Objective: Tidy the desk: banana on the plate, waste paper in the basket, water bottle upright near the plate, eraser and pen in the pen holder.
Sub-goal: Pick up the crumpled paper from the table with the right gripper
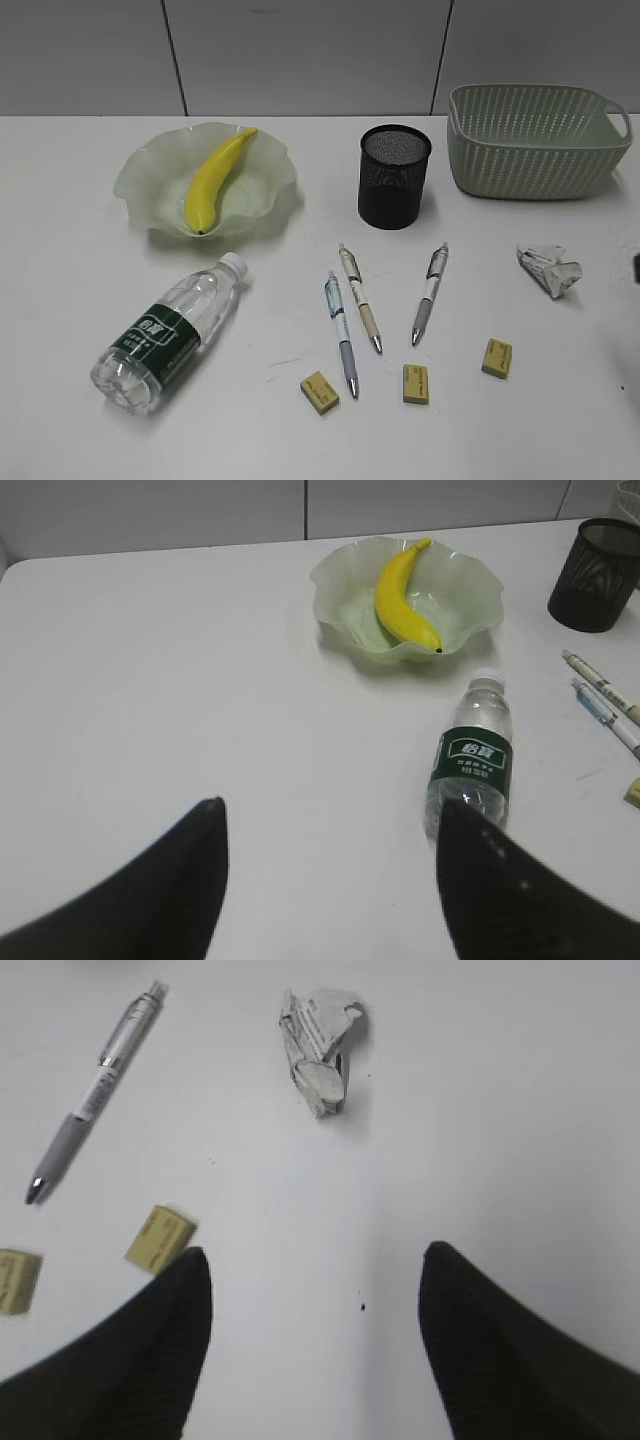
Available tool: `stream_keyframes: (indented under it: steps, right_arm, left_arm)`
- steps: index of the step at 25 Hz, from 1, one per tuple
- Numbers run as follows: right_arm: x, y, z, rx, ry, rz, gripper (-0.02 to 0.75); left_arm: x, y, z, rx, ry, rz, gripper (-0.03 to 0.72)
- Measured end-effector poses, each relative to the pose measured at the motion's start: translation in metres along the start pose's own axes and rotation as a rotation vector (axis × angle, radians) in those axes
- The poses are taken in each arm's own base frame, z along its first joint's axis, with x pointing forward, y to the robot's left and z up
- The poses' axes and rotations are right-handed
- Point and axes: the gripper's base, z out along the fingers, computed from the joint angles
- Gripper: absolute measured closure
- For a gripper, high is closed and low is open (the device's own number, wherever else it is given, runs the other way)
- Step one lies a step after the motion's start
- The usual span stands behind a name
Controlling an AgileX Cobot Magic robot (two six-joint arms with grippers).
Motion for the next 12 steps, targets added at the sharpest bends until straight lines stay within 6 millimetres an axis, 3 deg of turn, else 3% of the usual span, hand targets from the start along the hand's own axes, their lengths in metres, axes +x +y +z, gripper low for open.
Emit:
stream_keyframes:
  steps: [7,10,12]
  right_arm:
    - [-0.035,-0.012,0.118,0.017,0.234,0.001,0.156]
    - [-0.039,-0.015,0.152,0.017,0.282,-0.017,0.158]
    - [-0.042,-0.017,0.165,0.020,0.276,-0.022,0.221]
  left_arm:
    - [0.000,0.000,0.000,0.000,0.000,0.000,0.200]
    - [0.000,0.000,0.000,0.000,0.000,0.000,0.200]
    - [0.000,0.000,0.000,0.000,0.000,0.000,0.200]
